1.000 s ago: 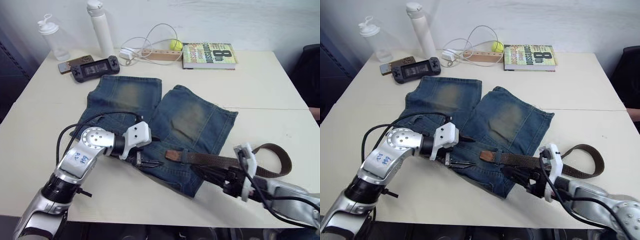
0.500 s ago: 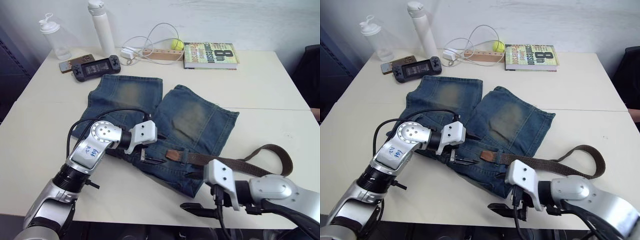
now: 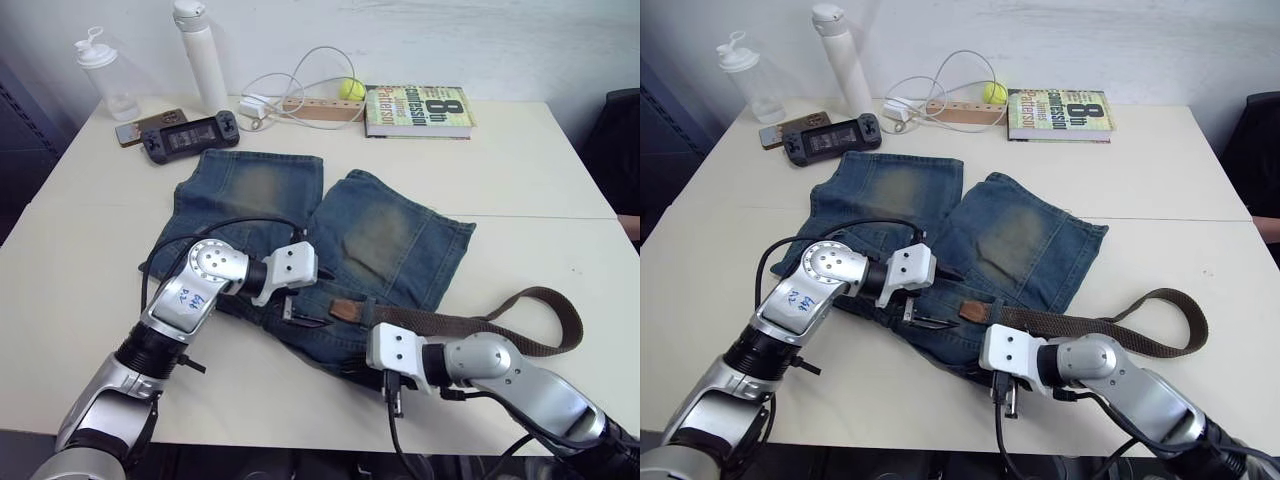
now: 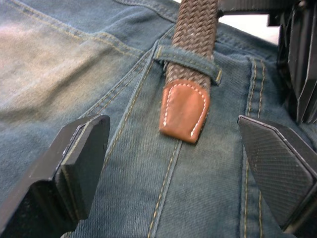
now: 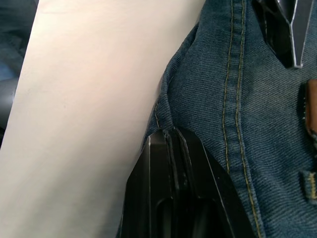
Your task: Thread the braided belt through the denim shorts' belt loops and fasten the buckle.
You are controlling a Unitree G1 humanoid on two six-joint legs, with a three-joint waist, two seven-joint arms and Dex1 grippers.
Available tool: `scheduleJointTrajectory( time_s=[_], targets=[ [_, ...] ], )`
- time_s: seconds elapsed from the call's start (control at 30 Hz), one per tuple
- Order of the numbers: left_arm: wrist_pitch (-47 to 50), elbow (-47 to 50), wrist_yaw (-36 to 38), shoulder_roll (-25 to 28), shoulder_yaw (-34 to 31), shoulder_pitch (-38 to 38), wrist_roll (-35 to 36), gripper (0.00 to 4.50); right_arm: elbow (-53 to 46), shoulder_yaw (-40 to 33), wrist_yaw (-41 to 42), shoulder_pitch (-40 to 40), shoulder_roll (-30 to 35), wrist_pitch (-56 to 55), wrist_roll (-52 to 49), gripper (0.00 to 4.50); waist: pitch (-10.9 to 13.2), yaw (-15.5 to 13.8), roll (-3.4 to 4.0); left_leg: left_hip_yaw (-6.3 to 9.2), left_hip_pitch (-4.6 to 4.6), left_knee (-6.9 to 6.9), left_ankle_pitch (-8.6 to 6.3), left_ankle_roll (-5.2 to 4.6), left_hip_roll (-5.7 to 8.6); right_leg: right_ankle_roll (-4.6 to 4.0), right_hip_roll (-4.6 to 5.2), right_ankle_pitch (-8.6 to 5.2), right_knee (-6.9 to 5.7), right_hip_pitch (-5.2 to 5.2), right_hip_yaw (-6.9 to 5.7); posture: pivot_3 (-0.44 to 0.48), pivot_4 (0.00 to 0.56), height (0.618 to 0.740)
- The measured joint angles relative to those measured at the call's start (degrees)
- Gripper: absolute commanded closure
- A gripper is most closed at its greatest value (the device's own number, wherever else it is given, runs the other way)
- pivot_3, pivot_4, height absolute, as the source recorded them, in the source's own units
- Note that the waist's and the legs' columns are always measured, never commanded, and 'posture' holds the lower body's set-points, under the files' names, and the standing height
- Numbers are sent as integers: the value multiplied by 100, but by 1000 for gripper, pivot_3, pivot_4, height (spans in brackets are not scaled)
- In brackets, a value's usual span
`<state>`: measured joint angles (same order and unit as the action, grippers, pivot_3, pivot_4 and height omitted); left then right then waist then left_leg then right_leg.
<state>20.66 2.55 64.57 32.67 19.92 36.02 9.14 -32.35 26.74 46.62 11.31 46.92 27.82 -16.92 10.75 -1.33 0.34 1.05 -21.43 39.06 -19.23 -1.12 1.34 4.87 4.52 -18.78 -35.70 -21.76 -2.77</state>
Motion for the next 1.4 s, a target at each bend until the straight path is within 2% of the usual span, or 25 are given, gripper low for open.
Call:
scheduleJointTrajectory(
  time_s=[0.13,0.17,0.2,0.23,0.3,0.33,0.53,0.57,0.6,0.63,0.7,0.77,0.9,1.07,1.23,1.4],
  targets=[
    [54,127,64,1,-10,-3,13,0,94,-123,154,-25,-94,-17,-29,4458,0,2,0,0,0,0,0,0,0,0,0,0,-10,0,0,0,150,735],
    [66,128,60,2,-25,-7,12,0,109,-204,169,-36,-149,-3,-51,3822,0,3,0,0,0,1,0,0,0,0,0,0,-11,0,0,0,150,735],
    [87,138,55,2,-36,-18,12,0,111,-273,202,-29,-163,16,-76,3664,0,4,0,-1,0,1,0,0,0,0,0,0,-13,0,0,0,150,735],
    [112,158,54,2,-44,-32,12,0,111,-323,247,-27,-163,24,-84,3301,0,4,0,0,0,1,0,0,0,0,0,0,-14,0,0,0,150,735],
    [148,186,54,4,-46,-49,12,0,112,-354,275,-26,-167,0,-71,2283,0,1,0,0,0,1,0,0,0,0,0,0,-14,0,0,0,150,735],
    [155,199,54,5,-48,-55,12,0,112,-354,276,-28,-186,-22,-38,1944,0,1,0,0,0,1,0,0,0,0,0,0,-14,0,0,0,150,735],
    [238,404,90,58,-51,-72,9,0,202,-165,466,-67,-254,-133,323,1944,0,1,0,0,0,1,0,0,0,0,0,0,-15,0,0,0,150,735],
    [266,408,95,58,-50,-73,8,0,242,-118,498,-80,-254,-186,405,2442,0,1,0,0,0,1,0,0,1,0,0,0,-16,0,0,0,150,735],
    [277,413,95,58,-50,-73,9,0,252,-103,509,-79,-254,-217,439,2487,0,1,0,0,0,1,0,0,1,0,0,0,-15,0,0,0,150,735],
    [292,422,96,57,-48,-73,7,0,294,-71,516,-88,-253,-288,513,2753,-1,2,-1,0,1,1,0,0,1,0,0,0,-15,0,0,0,150,735],
    [264,406,92,56,-1,-71,-60,0,345,-14,525,-123,-253,-486,677,3773,-1,2,-1,0,8,1,0,0,1,0,0,0,-15,6,0,0,150,735],
    [226,346,67,17,67,-67,-122,0,351,-6,530,-154,-254,-584,729,4403,-2,7,-2,-2,19,1,0,1,1,0,0,0,-14,16,2,0,150,735],
    [-334,-285,-205,-385,371,-44,-535,0,380,-22,493,-178,-339,-595,757,4403,-8,16,-10,-3,24,4,2,4,2,0,-1,0,-10,16,4,0,150,735],
    [-726,-559,-321,-547,473,-44,-728,0,379,-61,436,-218,-442,-513,756,4403,-9,46,-11,-2,25,4,5,10,1,0,-2,0,-15,14,5,0,150,735],
    [952,-509,-129,-715,115,-8,20,0,403,-68,426,-227,-481,-516,757,4403,-10,64,-13,-1,25,4,5,10,1,0,-3,0,-26,14,6,0,150,735],
    [2502,-950,-125,-841,-139,455,530,0,472,-65,406,-215,-604,-515,788,4403,-19,111,-27,-1,29,4,7,12,0,0,-5,0,-30,15,6,0,150,735]
  ],
)
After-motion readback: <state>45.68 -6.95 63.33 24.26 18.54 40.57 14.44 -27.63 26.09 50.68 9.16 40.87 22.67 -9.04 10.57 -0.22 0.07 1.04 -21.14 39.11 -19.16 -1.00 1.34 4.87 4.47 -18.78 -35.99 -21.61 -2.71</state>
